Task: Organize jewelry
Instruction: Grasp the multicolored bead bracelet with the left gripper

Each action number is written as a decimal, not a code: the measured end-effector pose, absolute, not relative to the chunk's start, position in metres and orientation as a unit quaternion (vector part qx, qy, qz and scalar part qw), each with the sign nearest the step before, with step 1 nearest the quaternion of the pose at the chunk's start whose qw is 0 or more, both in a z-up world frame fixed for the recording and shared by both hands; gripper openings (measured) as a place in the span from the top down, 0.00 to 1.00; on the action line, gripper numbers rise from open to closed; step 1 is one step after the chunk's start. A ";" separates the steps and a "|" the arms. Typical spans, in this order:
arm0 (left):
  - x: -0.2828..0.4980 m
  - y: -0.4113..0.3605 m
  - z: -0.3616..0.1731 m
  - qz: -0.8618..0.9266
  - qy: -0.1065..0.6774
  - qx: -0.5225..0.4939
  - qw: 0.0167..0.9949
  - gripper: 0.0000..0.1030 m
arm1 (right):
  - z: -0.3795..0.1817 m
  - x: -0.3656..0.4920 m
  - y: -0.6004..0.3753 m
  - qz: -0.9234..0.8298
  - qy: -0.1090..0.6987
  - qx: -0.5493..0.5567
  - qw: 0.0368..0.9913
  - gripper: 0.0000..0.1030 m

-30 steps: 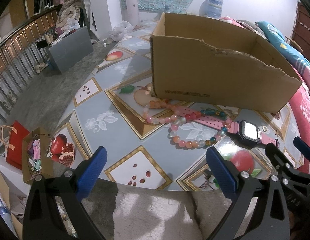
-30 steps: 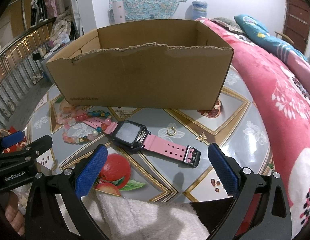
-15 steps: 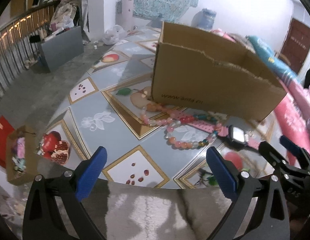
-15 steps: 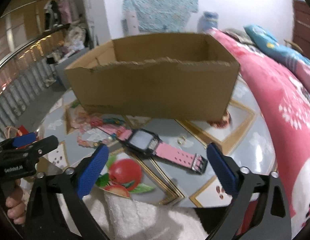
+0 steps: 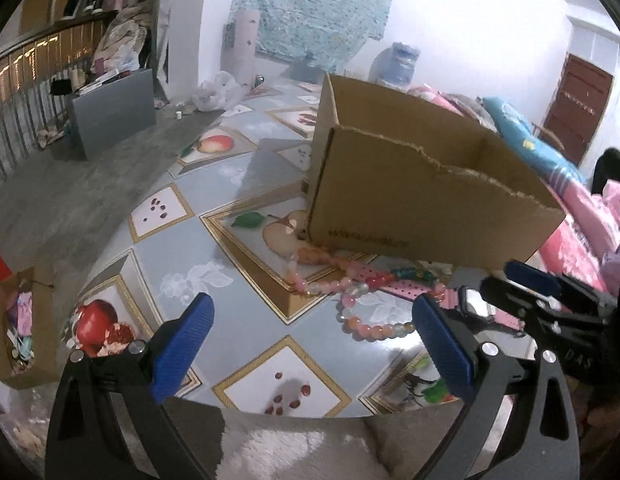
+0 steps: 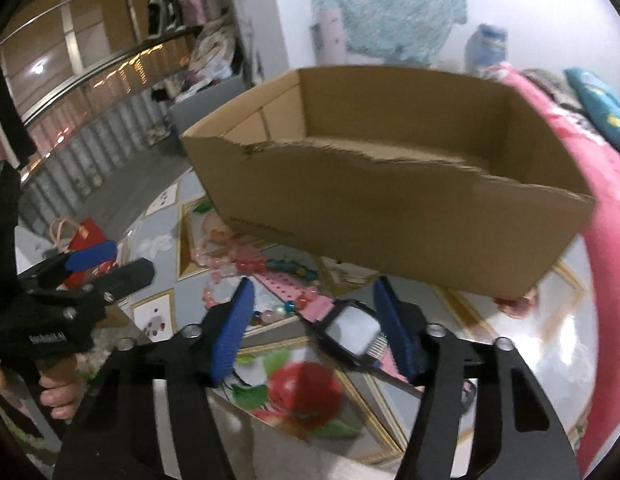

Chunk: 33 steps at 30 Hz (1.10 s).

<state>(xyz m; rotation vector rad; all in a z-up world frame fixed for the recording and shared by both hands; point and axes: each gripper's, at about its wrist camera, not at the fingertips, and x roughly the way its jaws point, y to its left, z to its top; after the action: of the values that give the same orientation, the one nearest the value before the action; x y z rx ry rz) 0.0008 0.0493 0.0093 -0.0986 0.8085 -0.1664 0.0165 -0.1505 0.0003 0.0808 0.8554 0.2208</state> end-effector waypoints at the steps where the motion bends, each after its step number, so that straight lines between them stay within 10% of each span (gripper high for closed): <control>1: 0.003 0.045 0.006 -0.079 0.397 -0.034 0.914 0.06 | -0.003 0.024 -0.147 0.117 0.425 0.038 0.897 0.52; 10: 0.009 0.023 -0.008 -0.132 0.401 0.008 0.906 0.09 | -0.026 0.061 -0.141 0.130 0.505 0.040 0.852 0.73; 21: 0.032 0.019 -0.028 -0.174 0.454 -0.014 0.874 0.63 | -0.037 0.080 -0.141 0.127 0.544 0.030 0.829 0.81; 33: 0.042 0.009 -0.030 -0.149 0.457 0.007 0.877 0.90 | -0.039 0.088 -0.130 0.135 0.543 0.010 0.829 0.93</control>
<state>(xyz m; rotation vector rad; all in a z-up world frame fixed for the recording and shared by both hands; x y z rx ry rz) 0.0416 0.0092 -0.0296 0.0140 0.9543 -0.3114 0.0882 -0.1299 -0.0392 0.0218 1.1530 0.2856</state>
